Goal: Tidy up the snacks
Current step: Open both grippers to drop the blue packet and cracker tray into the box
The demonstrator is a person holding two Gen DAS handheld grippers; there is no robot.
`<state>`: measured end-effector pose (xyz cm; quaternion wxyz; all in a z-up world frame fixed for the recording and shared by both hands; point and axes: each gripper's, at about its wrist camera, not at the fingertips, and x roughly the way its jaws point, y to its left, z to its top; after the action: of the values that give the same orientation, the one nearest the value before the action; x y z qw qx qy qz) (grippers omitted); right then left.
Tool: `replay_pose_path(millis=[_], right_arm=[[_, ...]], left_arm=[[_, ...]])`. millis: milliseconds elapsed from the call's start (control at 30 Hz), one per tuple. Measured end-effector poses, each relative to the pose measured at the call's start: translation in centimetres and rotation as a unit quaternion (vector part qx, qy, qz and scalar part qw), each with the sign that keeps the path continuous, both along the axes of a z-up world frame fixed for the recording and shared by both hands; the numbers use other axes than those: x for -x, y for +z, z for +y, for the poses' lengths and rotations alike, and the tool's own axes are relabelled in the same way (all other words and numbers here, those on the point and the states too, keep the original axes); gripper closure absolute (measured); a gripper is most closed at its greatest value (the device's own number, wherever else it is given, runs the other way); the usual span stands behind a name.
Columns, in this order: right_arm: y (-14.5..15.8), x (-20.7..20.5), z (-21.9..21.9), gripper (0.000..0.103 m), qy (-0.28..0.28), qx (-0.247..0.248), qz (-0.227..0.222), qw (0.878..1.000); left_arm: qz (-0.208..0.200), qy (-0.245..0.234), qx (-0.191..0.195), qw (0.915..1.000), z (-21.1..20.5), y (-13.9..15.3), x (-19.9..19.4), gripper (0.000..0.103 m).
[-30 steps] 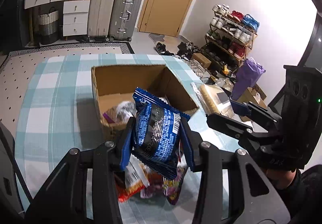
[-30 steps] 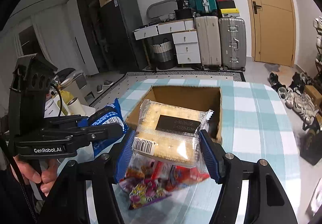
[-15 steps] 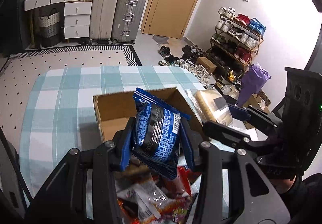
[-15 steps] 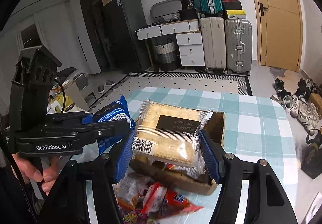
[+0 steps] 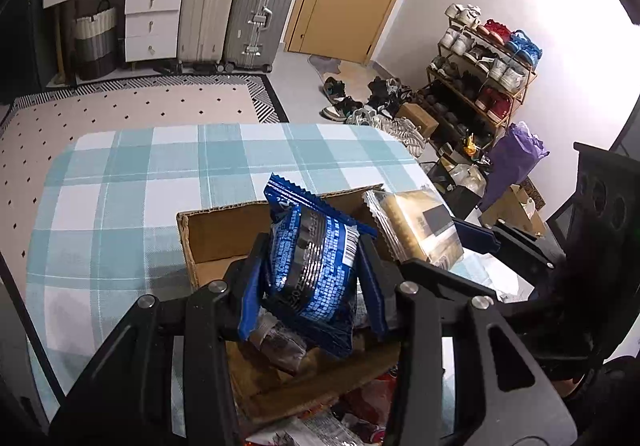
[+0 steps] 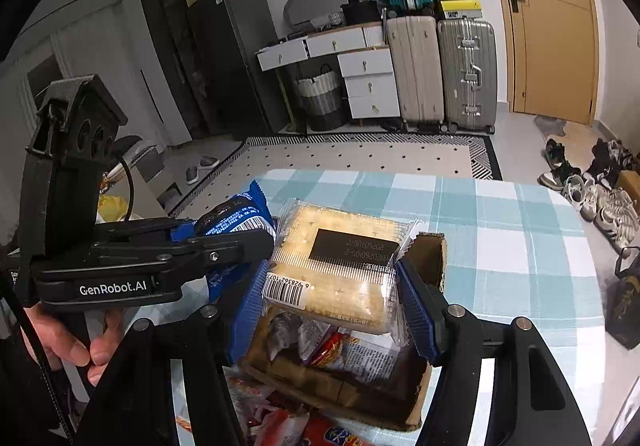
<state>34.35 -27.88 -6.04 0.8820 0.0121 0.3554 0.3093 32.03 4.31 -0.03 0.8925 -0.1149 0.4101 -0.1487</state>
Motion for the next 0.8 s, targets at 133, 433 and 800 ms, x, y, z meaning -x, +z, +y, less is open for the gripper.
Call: replay_pose_path(millis=[133, 433, 800], right_arm=[[-1.2, -0.8, 0.1, 0.03, -0.008, 0.006, 0.002, 1.0], [-1.2, -0.7, -1.7, 0.021, -0.03, -0.005, -0.016, 0.999], [1.1, 2.8, -2.9, 0.019, -0.036, -0.01, -0.036, 0.999]], left_arm=[[0.018, 0.001, -0.002, 0.9998, 0.1, -1.7, -1.0, 0.063], [0.019, 0.013, -0.019, 0.9996, 0.6, -2.5, -0.7, 0.047], [-0.001, 0.024, -0.022, 0.9995, 0.9, -0.2, 3.3, 0.04]])
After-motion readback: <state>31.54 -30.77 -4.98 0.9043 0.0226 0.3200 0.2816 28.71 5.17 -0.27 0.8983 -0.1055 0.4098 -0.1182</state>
